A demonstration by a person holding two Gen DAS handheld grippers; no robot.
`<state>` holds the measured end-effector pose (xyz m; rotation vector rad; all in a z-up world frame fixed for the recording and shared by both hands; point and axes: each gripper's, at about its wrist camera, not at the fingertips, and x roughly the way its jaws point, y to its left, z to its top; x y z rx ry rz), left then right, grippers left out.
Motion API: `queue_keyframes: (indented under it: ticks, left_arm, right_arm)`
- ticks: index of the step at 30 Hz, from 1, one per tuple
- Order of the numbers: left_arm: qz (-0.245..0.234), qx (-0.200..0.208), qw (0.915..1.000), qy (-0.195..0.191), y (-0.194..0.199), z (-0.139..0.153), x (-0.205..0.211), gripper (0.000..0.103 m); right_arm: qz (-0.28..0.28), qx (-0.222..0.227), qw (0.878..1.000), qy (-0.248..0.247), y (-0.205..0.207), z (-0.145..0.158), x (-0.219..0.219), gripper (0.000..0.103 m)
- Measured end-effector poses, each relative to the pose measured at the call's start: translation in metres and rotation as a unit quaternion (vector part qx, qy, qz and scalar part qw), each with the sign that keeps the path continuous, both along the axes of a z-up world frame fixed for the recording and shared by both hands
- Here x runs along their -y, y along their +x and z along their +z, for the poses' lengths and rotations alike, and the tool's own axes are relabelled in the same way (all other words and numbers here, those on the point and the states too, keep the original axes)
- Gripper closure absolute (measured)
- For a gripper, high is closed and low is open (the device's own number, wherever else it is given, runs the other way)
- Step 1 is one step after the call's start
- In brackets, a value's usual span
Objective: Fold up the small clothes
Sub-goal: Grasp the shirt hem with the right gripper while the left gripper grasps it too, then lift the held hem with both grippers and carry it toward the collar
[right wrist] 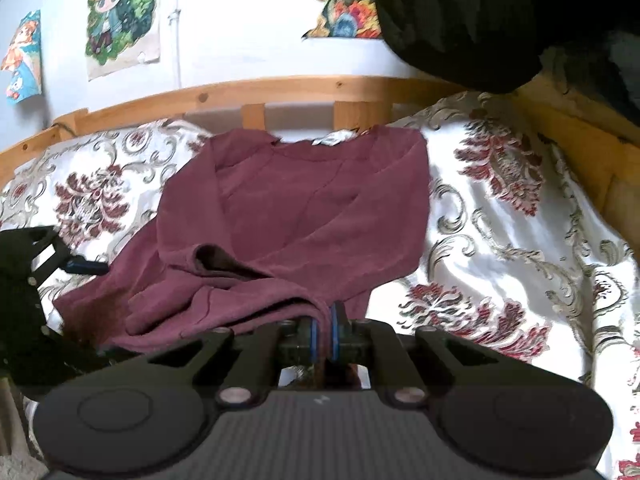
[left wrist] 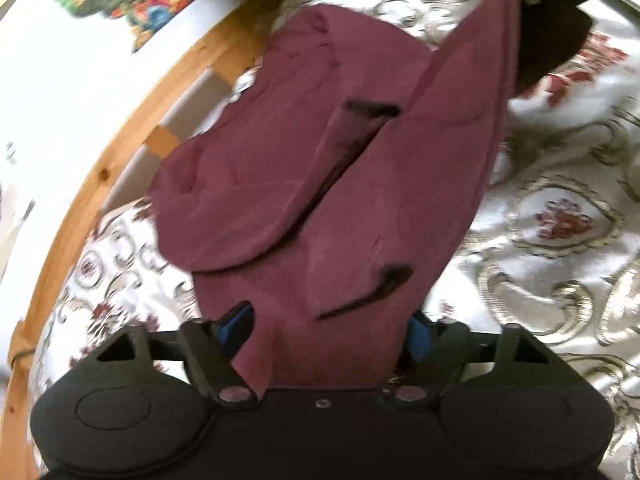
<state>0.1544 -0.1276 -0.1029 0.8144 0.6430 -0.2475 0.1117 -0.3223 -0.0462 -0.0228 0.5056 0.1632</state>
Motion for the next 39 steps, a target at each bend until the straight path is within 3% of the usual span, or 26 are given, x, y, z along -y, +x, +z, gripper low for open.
queue_keyframes:
  ticks: [1,3,7,10,19,21,28,34,39]
  left_arm:
    - [0.013,-0.001,0.9999,-0.007,0.003,0.002,-0.004,0.037]
    - [0.038,-0.004,0.9987,-0.032,0.010,0.007,-0.014,0.061]
    - [0.090,0.013,0.9908,-0.100,0.017,0.025,-0.039,0.066]
    - [0.131,0.025,0.9807,-0.143,0.024,0.036,-0.059,0.076]
    - [0.209,-0.007,0.9383,-0.275,0.039,0.045,-0.107,0.090]
    - [0.208,-0.002,0.9335,-0.292,0.036,0.048,-0.111,0.096]
    - [0.175,0.049,0.9311,-0.316,0.021,0.062,-0.111,0.098]
    - [0.155,0.155,0.9103,-0.351,-0.016,0.088,-0.121,0.098]
    - [0.138,0.195,0.8893,-0.390,-0.051,0.103,-0.125,0.098]
  right_arm:
    - [-0.005,0.005,1.000,0.002,-0.001,0.001,0.002,0.096]
    - [-0.014,0.012,1.000,0.006,-0.001,0.003,0.005,0.096]
    - [-0.029,0.020,0.999,0.010,-0.002,0.005,0.011,0.096]
    - [-0.039,0.023,0.999,0.015,-0.001,0.006,0.015,0.096]
    - [-0.049,0.021,0.998,0.019,-0.001,0.006,0.018,0.096]
    - [-0.050,0.017,0.998,0.016,-0.001,0.005,0.018,0.096]
    - [-0.048,0.017,0.999,0.007,-0.001,0.005,0.016,0.096]
    - [-0.038,0.047,0.998,-0.001,-0.020,0.016,0.011,0.096]
    - [-0.032,0.096,0.995,-0.014,-0.048,0.033,0.012,0.096]
